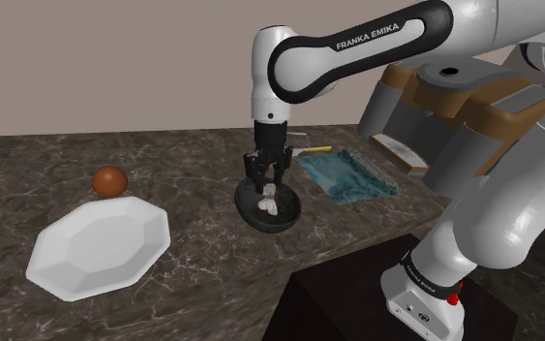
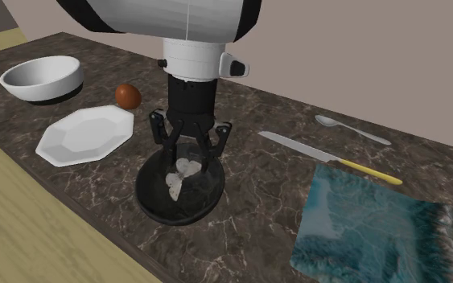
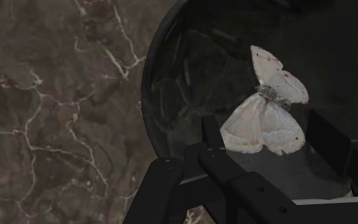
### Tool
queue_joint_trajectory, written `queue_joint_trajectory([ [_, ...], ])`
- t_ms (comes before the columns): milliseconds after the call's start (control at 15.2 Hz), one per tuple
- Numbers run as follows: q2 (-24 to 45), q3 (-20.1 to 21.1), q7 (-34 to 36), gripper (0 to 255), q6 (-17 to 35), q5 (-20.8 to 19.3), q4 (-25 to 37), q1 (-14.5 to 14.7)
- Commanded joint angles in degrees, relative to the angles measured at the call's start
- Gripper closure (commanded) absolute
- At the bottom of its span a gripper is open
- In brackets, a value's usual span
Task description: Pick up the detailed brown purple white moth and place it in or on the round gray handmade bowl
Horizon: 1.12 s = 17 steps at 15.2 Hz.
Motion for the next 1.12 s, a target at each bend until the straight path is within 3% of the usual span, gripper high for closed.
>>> queue_joint_trajectory([
  [0,0.17,0.04,0.03,255,0.29,-0.01,-0.10,0.03],
  [330,0.16,0.04,0.02,255,0.28,-0.01,-0.10,0.03],
  [396,0.16,0.04,0.02,0,0.28,-0.01,-0.10,0.03],
  [726,0.16,0.04,0.02,0,0.28,-0.01,-0.10,0.03],
  [1056,-0.50,-0.69,0.26,0,-6.99,-0.65,6.43,-0.67],
])
